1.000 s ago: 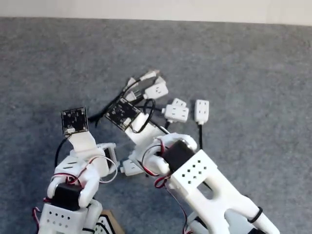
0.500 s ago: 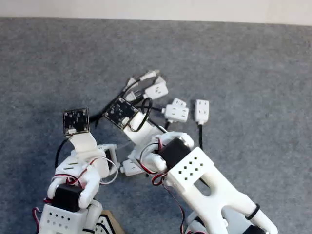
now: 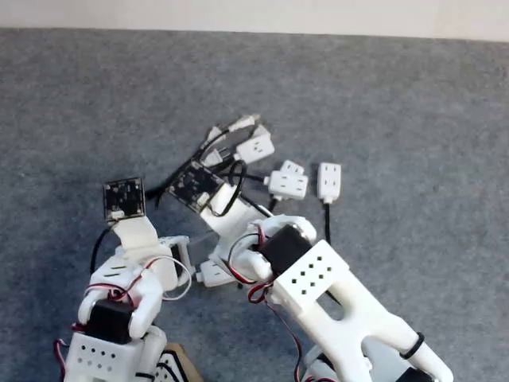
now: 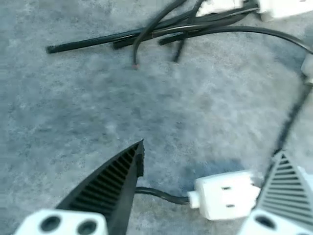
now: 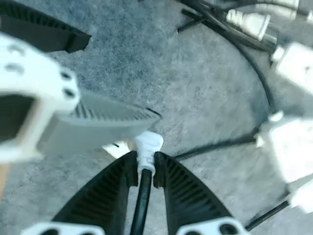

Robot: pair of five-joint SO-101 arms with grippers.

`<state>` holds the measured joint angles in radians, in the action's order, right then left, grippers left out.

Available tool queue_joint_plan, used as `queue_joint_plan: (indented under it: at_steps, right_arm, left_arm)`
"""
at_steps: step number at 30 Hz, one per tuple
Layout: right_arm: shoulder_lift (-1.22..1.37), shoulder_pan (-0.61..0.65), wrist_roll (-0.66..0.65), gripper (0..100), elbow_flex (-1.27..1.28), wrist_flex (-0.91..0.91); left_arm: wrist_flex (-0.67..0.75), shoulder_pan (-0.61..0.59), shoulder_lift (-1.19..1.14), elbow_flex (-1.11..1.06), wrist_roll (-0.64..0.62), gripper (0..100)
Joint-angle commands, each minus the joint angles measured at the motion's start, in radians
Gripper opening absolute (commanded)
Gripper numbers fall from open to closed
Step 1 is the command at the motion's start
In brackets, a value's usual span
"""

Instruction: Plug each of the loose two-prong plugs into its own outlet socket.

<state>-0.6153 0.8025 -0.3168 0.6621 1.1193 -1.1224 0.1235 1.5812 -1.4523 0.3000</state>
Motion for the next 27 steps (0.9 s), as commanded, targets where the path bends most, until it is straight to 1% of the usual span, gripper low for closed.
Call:
queue_joint_plan:
  at_steps: [1, 4, 7, 9, 12, 14, 15, 18, 20, 24, 25, 27]
  right_arm:
    - [-0.002, 0.005, -0.199, 0.5, -0.071, 0.001]
    - [-0.002, 0.005, -0.376, 0.5, -0.071, 0.036]
    - [-0.001, 0.005, -0.496, 0.5, -0.071, 0.062]
    - [-0.001, 0.005, -0.549, 0.5, -0.073, 0.071]
    - [-0.001, 0.01, -0.586, 0.5, -0.084, 0.09]
    - [-0.001, 0.013, -0.582, 0.5, -0.093, 0.094]
    - [-0.001, 0.013, -0.559, 0.5, -0.094, 0.094]
    - [0.033, 0.024, -0.413, 0.5, -0.114, 0.119]
    - [0.076, 0.042, -0.331, 0.5, -0.159, 0.194]
    - [0.177, 0.071, -0.241, 0.5, -0.306, 0.343]
    - [0.199, 0.071, -0.245, 0.5, -0.348, 0.363]
    - [0.234, 0.068, -0.336, 0.5, -0.412, 0.383]
  left_arm:
    - [0.043, -0.096, -0.004, 0.001, -0.043, 39]
    - [0.069, -0.153, -0.004, 0.002, -0.106, 39]
    - [0.104, -0.242, -0.005, 0.007, -0.184, 39]
    - [0.132, -0.302, -0.005, 0.002, -0.229, 39]
    - [0.15, -0.338, -0.005, 0.001, -0.267, 39]
    - [0.149, -0.337, -0.005, 0.001, -0.273, 39]
    - [0.147, -0.335, -0.007, 0.001, -0.272, 39]
    - [0.147, -0.334, -0.007, 0.001, -0.272, 39]
    - [0.147, -0.334, -0.007, 0.001, -0.272, 39]
    - [0.147, -0.334, -0.007, -0.001, -0.272, 39]
    - [0.147, -0.328, -0.007, -0.001, -0.27, 39]
    - [0.147, -0.318, -0.007, -0.001, -0.27, 39]
